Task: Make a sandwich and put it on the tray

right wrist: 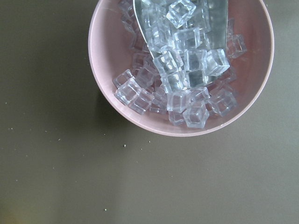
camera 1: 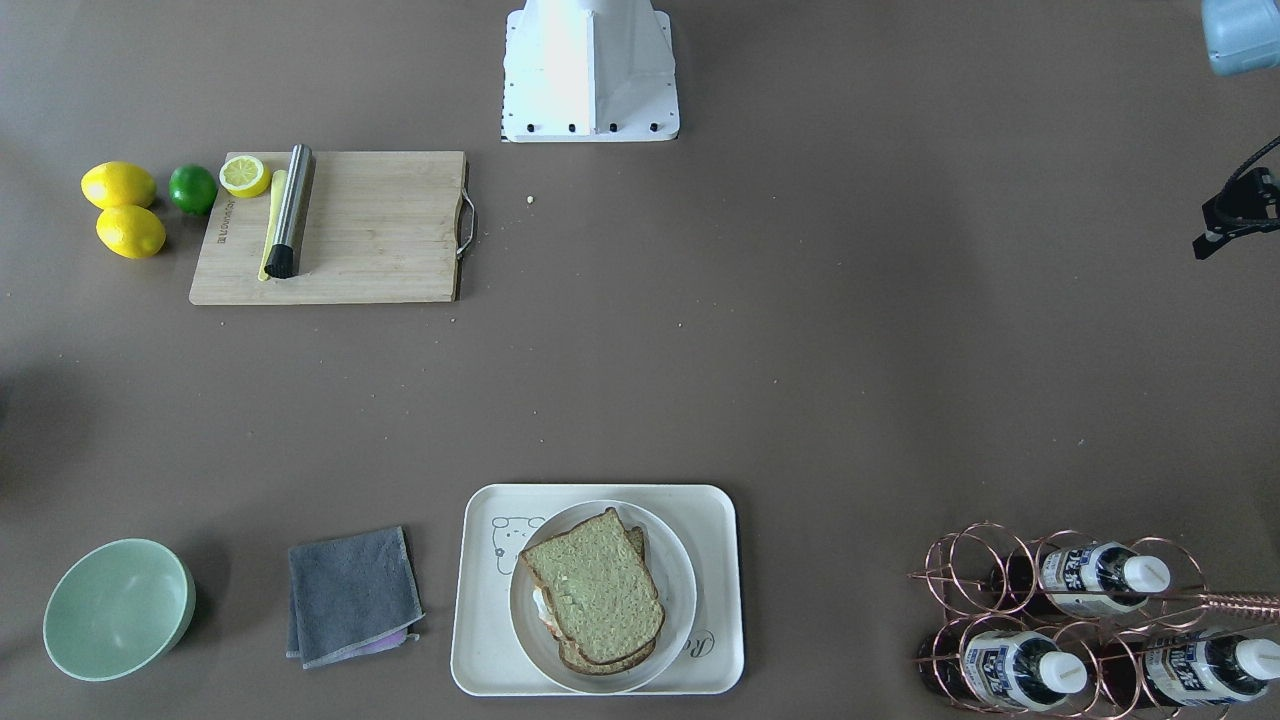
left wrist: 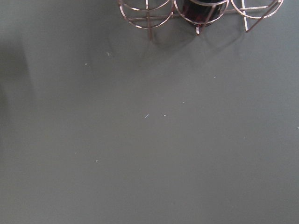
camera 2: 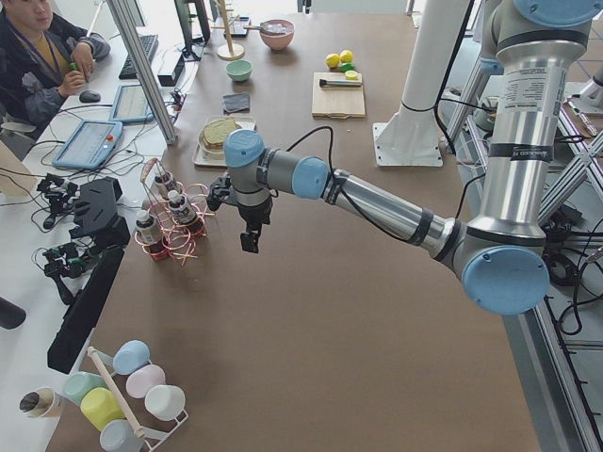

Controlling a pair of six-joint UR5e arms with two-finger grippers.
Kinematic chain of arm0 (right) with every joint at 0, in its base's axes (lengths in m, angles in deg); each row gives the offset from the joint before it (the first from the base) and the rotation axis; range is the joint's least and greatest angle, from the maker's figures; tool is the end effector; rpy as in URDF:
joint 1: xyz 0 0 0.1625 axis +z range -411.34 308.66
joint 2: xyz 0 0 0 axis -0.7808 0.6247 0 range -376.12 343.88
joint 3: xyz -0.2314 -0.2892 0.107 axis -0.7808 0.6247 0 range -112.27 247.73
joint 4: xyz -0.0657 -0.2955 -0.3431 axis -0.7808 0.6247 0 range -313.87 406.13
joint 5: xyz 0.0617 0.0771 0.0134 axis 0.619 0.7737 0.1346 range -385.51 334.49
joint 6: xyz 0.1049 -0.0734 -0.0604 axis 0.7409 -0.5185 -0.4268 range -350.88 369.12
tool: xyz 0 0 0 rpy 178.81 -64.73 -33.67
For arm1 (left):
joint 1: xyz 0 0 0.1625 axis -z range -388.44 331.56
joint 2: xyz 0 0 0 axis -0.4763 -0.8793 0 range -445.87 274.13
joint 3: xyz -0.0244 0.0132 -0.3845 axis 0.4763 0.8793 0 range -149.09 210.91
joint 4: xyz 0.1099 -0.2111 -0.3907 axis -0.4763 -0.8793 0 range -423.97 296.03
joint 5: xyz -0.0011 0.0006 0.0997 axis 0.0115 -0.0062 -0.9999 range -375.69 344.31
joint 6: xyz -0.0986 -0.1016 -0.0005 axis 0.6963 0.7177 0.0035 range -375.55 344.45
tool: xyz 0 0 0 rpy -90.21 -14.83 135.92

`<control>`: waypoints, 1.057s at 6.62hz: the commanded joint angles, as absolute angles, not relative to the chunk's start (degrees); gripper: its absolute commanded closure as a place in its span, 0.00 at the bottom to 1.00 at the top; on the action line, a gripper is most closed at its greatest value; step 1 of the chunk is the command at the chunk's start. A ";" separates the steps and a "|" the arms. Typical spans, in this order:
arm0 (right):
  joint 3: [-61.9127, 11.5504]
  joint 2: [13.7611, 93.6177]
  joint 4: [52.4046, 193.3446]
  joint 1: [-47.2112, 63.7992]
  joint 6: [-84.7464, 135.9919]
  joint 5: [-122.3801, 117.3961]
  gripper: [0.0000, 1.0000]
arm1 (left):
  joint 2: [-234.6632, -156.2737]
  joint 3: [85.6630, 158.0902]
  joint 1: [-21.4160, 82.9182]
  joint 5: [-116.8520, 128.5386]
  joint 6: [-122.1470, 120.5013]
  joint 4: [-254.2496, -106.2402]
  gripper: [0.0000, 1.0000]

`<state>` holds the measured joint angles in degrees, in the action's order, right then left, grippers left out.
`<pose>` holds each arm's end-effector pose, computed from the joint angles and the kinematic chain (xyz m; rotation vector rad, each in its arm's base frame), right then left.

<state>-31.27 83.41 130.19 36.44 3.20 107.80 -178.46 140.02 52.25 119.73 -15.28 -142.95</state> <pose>0.0175 -0.4839 0.6399 0.1143 -0.7530 -0.1709 0.0554 -0.5385 0.4649 0.1102 0.8040 0.2228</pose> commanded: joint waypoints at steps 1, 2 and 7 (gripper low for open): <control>-31.06 83.64 130.41 36.99 2.71 107.47 0.00 | -174.30 138.32 57.06 121.24 -24.76 -142.80 0.03; -30.98 83.55 130.41 36.99 2.62 107.12 0.00 | -174.29 134.57 59.16 121.33 -30.44 -142.11 0.03; -31.50 83.81 130.59 36.99 1.56 107.11 0.00 | -172.27 131.98 63.05 118.56 -31.65 -139.64 0.03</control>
<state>-31.35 83.75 130.46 37.00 1.59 107.11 -172.87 131.84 62.94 121.83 -32.68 -139.44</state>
